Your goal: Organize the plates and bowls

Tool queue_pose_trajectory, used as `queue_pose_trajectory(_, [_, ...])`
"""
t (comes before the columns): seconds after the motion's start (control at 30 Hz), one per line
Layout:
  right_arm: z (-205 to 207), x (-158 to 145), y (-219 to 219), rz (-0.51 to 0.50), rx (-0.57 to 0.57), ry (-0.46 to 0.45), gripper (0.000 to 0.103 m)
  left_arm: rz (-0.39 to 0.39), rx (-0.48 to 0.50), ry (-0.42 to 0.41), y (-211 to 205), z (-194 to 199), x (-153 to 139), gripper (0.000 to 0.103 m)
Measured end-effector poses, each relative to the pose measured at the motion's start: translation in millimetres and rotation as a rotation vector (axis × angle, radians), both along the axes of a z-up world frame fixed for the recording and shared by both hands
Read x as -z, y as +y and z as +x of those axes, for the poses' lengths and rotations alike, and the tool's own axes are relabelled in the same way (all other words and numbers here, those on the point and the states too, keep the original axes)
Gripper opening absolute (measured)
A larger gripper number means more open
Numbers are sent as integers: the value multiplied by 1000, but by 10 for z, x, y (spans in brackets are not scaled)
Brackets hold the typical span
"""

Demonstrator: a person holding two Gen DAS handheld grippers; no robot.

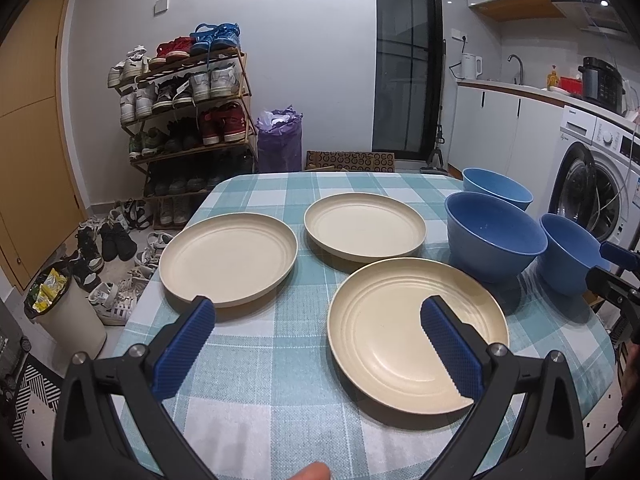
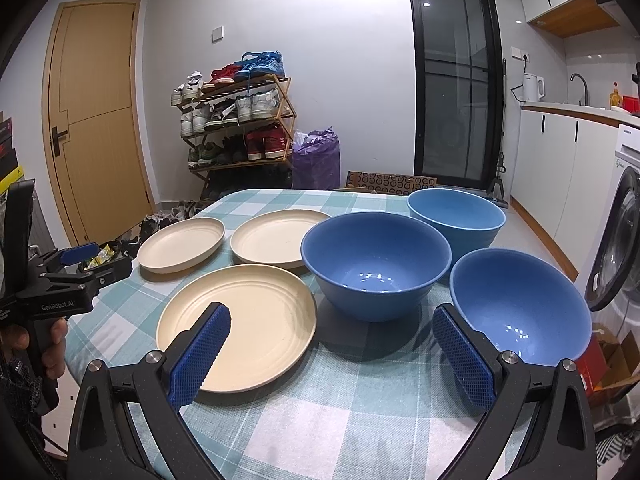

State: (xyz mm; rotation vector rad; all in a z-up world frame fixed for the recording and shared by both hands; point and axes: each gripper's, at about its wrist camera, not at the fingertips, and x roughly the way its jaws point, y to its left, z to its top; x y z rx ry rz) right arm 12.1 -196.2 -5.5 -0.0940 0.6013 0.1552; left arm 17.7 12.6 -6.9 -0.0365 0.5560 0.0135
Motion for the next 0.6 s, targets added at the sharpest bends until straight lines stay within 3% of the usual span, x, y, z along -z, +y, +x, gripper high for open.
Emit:
queue_pose_trajectory(0.3, [150, -82, -10, 14, -16, 17, 103, -18, -16, -10, 107, 104, -86, 103])
queue_pose_trajectory(0.6, [363, -172, -27, 4, -23, 37, 103, 22, -30, -8, 152, 296, -136, 103])
